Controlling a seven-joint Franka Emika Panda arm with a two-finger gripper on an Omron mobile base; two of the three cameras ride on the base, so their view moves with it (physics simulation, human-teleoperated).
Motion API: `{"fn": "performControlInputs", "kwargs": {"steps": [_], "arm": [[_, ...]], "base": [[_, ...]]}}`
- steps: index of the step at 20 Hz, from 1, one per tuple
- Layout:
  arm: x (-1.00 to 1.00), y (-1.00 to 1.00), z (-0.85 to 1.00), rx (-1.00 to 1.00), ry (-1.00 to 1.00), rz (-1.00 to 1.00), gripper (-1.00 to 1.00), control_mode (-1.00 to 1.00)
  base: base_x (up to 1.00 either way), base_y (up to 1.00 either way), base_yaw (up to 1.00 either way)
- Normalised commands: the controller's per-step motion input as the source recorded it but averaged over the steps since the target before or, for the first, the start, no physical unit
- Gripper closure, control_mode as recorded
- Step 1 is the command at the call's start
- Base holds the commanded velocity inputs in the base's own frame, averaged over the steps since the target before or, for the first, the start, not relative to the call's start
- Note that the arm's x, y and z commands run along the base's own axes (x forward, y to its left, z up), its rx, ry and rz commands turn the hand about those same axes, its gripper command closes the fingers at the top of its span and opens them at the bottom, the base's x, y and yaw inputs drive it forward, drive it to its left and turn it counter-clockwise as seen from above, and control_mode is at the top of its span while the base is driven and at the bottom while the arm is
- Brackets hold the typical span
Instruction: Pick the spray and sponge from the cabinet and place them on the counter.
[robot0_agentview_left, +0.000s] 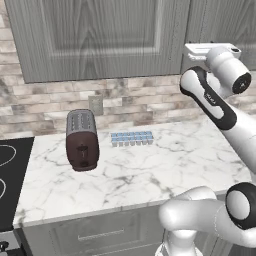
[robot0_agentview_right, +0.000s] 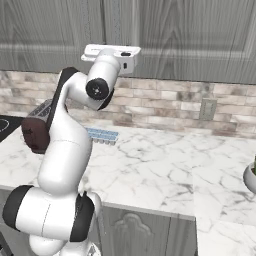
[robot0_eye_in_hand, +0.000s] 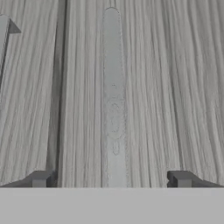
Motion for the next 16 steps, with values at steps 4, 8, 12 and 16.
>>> {"fn": "performControlInputs", "kwargs": {"steps": [4,8,12,16], "arm": [[0.30,0.00,0.00,0.00,0.00,0.00,-1.00,-1.00],[0.30,0.00,0.00,0.00,0.00,0.00,-1.00,-1.00],[0.30,0.00,0.00,0.00,0.00,0.00,-1.00,-1.00],[0.35,0.00,0.00,0.00,0.00,0.01,-1.00,-1.00]], "base": [[0.00,0.00,0.00],[0.00,0.00,0.00],[0.00,0.00,0.00],[0.00,0.00,0.00]]}}
